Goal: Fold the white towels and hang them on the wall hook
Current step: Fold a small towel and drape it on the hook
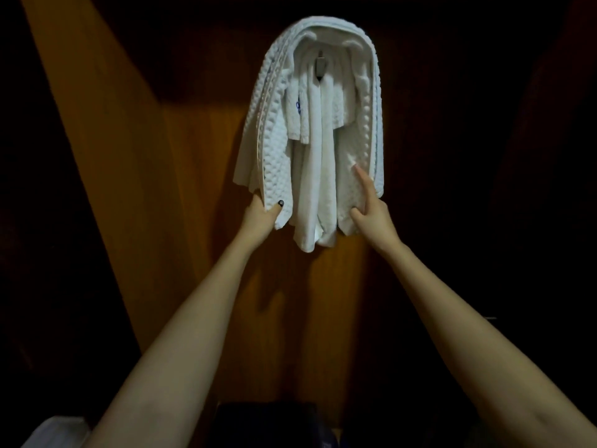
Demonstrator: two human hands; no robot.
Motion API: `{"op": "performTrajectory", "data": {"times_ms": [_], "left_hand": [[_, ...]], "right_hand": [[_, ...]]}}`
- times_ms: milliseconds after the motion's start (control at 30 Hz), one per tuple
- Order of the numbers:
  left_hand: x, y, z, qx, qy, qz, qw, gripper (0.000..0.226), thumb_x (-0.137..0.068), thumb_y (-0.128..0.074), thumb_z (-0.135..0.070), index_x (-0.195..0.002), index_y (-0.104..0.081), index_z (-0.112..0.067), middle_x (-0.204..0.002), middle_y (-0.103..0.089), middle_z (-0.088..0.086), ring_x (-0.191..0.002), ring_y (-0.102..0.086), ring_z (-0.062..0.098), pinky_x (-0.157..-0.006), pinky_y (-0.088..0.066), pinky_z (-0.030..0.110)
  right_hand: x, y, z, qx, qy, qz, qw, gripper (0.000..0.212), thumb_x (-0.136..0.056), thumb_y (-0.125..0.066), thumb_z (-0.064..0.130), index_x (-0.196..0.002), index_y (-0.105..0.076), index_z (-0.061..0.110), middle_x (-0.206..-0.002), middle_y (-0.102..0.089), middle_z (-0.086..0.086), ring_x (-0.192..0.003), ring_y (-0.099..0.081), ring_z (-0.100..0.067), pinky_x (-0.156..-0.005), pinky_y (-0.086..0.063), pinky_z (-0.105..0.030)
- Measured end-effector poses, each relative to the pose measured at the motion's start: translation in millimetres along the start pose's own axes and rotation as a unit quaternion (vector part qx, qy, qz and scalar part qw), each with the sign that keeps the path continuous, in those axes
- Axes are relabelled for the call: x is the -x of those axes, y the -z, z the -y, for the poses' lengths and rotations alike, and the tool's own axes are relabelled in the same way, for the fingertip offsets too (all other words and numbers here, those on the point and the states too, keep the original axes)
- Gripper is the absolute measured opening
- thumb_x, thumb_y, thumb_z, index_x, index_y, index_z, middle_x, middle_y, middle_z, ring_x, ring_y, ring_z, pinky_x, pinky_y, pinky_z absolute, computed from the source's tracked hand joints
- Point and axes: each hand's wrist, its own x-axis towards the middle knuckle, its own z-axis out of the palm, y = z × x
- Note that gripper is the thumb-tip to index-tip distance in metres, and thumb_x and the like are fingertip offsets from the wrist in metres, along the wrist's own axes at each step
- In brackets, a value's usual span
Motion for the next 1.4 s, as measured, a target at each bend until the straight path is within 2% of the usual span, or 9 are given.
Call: {"op": "performTrajectory", "data": {"times_ms": [167,300,367,500,833,967,1100,1233,1400], "left_hand": [[40.7,-8.3,8.3,-0.015,0.029,0.057,0.998,0.050,-0.093,-0.059,-0.025,-0.138,-0.038,-0.013,-0.138,-0.051,0.006,-0.124,-0.051,0.022,-0.088,-0.042,0.029],[96.1,-16.2,12.0,-0.075,0.028,0.087,0.993,0.053,-0.096,-0.055,-0.026,-0.144,-0.036,-0.015,-0.144,-0.046,0.010,-0.129,-0.046,0.027,-0.099,-0.041,0.034],[135.9,-26.4,16.5,-0.091,0.012,0.104,0.990,0.046,-0.097,-0.053,-0.026,-0.140,-0.042,-0.018,-0.138,-0.051,0.008,-0.120,-0.052,0.025,-0.089,-0.042,0.028],[238.2,-59.7,27.2,-0.055,0.033,0.180,0.981,0.041,-0.098,-0.049,-0.025,-0.139,-0.043,-0.024,-0.139,-0.050,0.008,-0.124,-0.048,0.030,-0.100,-0.044,0.045],[475.1,-178.3,8.4,-0.036,0.016,0.383,0.923,0.040,-0.097,-0.049,-0.020,-0.137,-0.046,-0.021,-0.139,-0.049,0.004,-0.129,-0.043,0.020,-0.102,-0.033,0.026],[543.8,-232.3,-10.9,-0.023,-0.011,0.496,0.868,0.047,-0.096,-0.050,-0.017,-0.142,-0.039,-0.019,-0.141,-0.048,0.008,-0.128,-0.044,0.021,-0.103,-0.035,0.028],[597.0,-300.7,-33.0,-0.032,-0.045,0.582,0.811,0.042,-0.095,-0.050,-0.014,-0.137,-0.047,-0.014,-0.136,-0.052,0.007,-0.126,-0.047,0.022,-0.103,-0.037,0.027],[643.6,-387.4,-55.8,-0.032,-0.071,0.624,0.777,0.038,-0.094,-0.052,-0.012,-0.132,-0.051,-0.012,-0.135,-0.052,0.008,-0.126,-0.047,0.022,-0.105,-0.037,0.030],[697.3,-516.8,-87.4,-0.046,-0.067,0.640,0.764,0.038,-0.094,-0.052,-0.012,-0.132,-0.051,-0.013,-0.136,-0.052,0.007,-0.126,-0.047,0.022,-0.102,-0.034,0.028]], "right_hand": [[31.4,-11.9,22.6,0.051,-0.074,0.019,0.996,0.077,-0.088,-0.057,0.006,-0.152,-0.024,0.031,-0.142,-0.049,-0.008,-0.079,-0.061,0.001,-0.063,-0.048,-0.009],[100.4,-16.4,33.8,0.063,-0.154,-0.005,0.986,0.062,-0.092,-0.058,0.012,-0.149,-0.036,0.019,-0.148,-0.044,-0.009,-0.129,-0.050,-0.025,-0.106,-0.044,-0.042],[150.0,-18.7,36.5,0.054,-0.212,-0.029,0.975,0.055,-0.095,-0.057,0.015,-0.147,-0.039,0.016,-0.148,-0.044,-0.009,-0.117,-0.055,-0.017,-0.101,-0.048,-0.040],[272.5,-8.4,38.9,0.009,-0.349,-0.092,0.932,0.049,-0.097,-0.054,0.017,-0.145,-0.042,0.019,-0.117,-0.059,0.000,-0.051,-0.055,0.004,-0.043,-0.042,-0.011],[538.1,59.2,46.8,0.060,-0.533,-0.248,0.807,0.051,-0.093,-0.059,0.015,-0.142,-0.046,0.015,-0.143,-0.050,-0.007,-0.125,-0.051,-0.020,-0.107,-0.041,-0.033],[617.6,107.8,40.7,0.075,-0.577,-0.319,0.748,0.050,-0.093,-0.060,0.014,-0.141,-0.047,0.011,-0.139,-0.054,-0.010,-0.127,-0.049,-0.020,-0.090,-0.031,-0.007],[682.8,165.6,20.8,0.077,-0.611,-0.374,0.694,0.050,-0.093,-0.058,0.014,-0.142,-0.047,0.009,-0.146,-0.047,-0.009,-0.130,-0.047,-0.025,-0.104,-0.041,-0.027],[735.6,229.4,-19.5,0.080,-0.641,-0.395,0.653,0.048,-0.092,-0.058,0.012,-0.140,-0.049,0.009,-0.143,-0.050,-0.011,-0.127,-0.049,-0.025,-0.082,-0.031,-0.003],[786.8,335.1,-83.3,0.083,-0.675,-0.360,0.638,0.050,-0.090,-0.061,0.012,-0.139,-0.049,0.010,-0.142,-0.051,-0.011,-0.131,-0.046,-0.026,-0.093,-0.032,-0.019]]}}
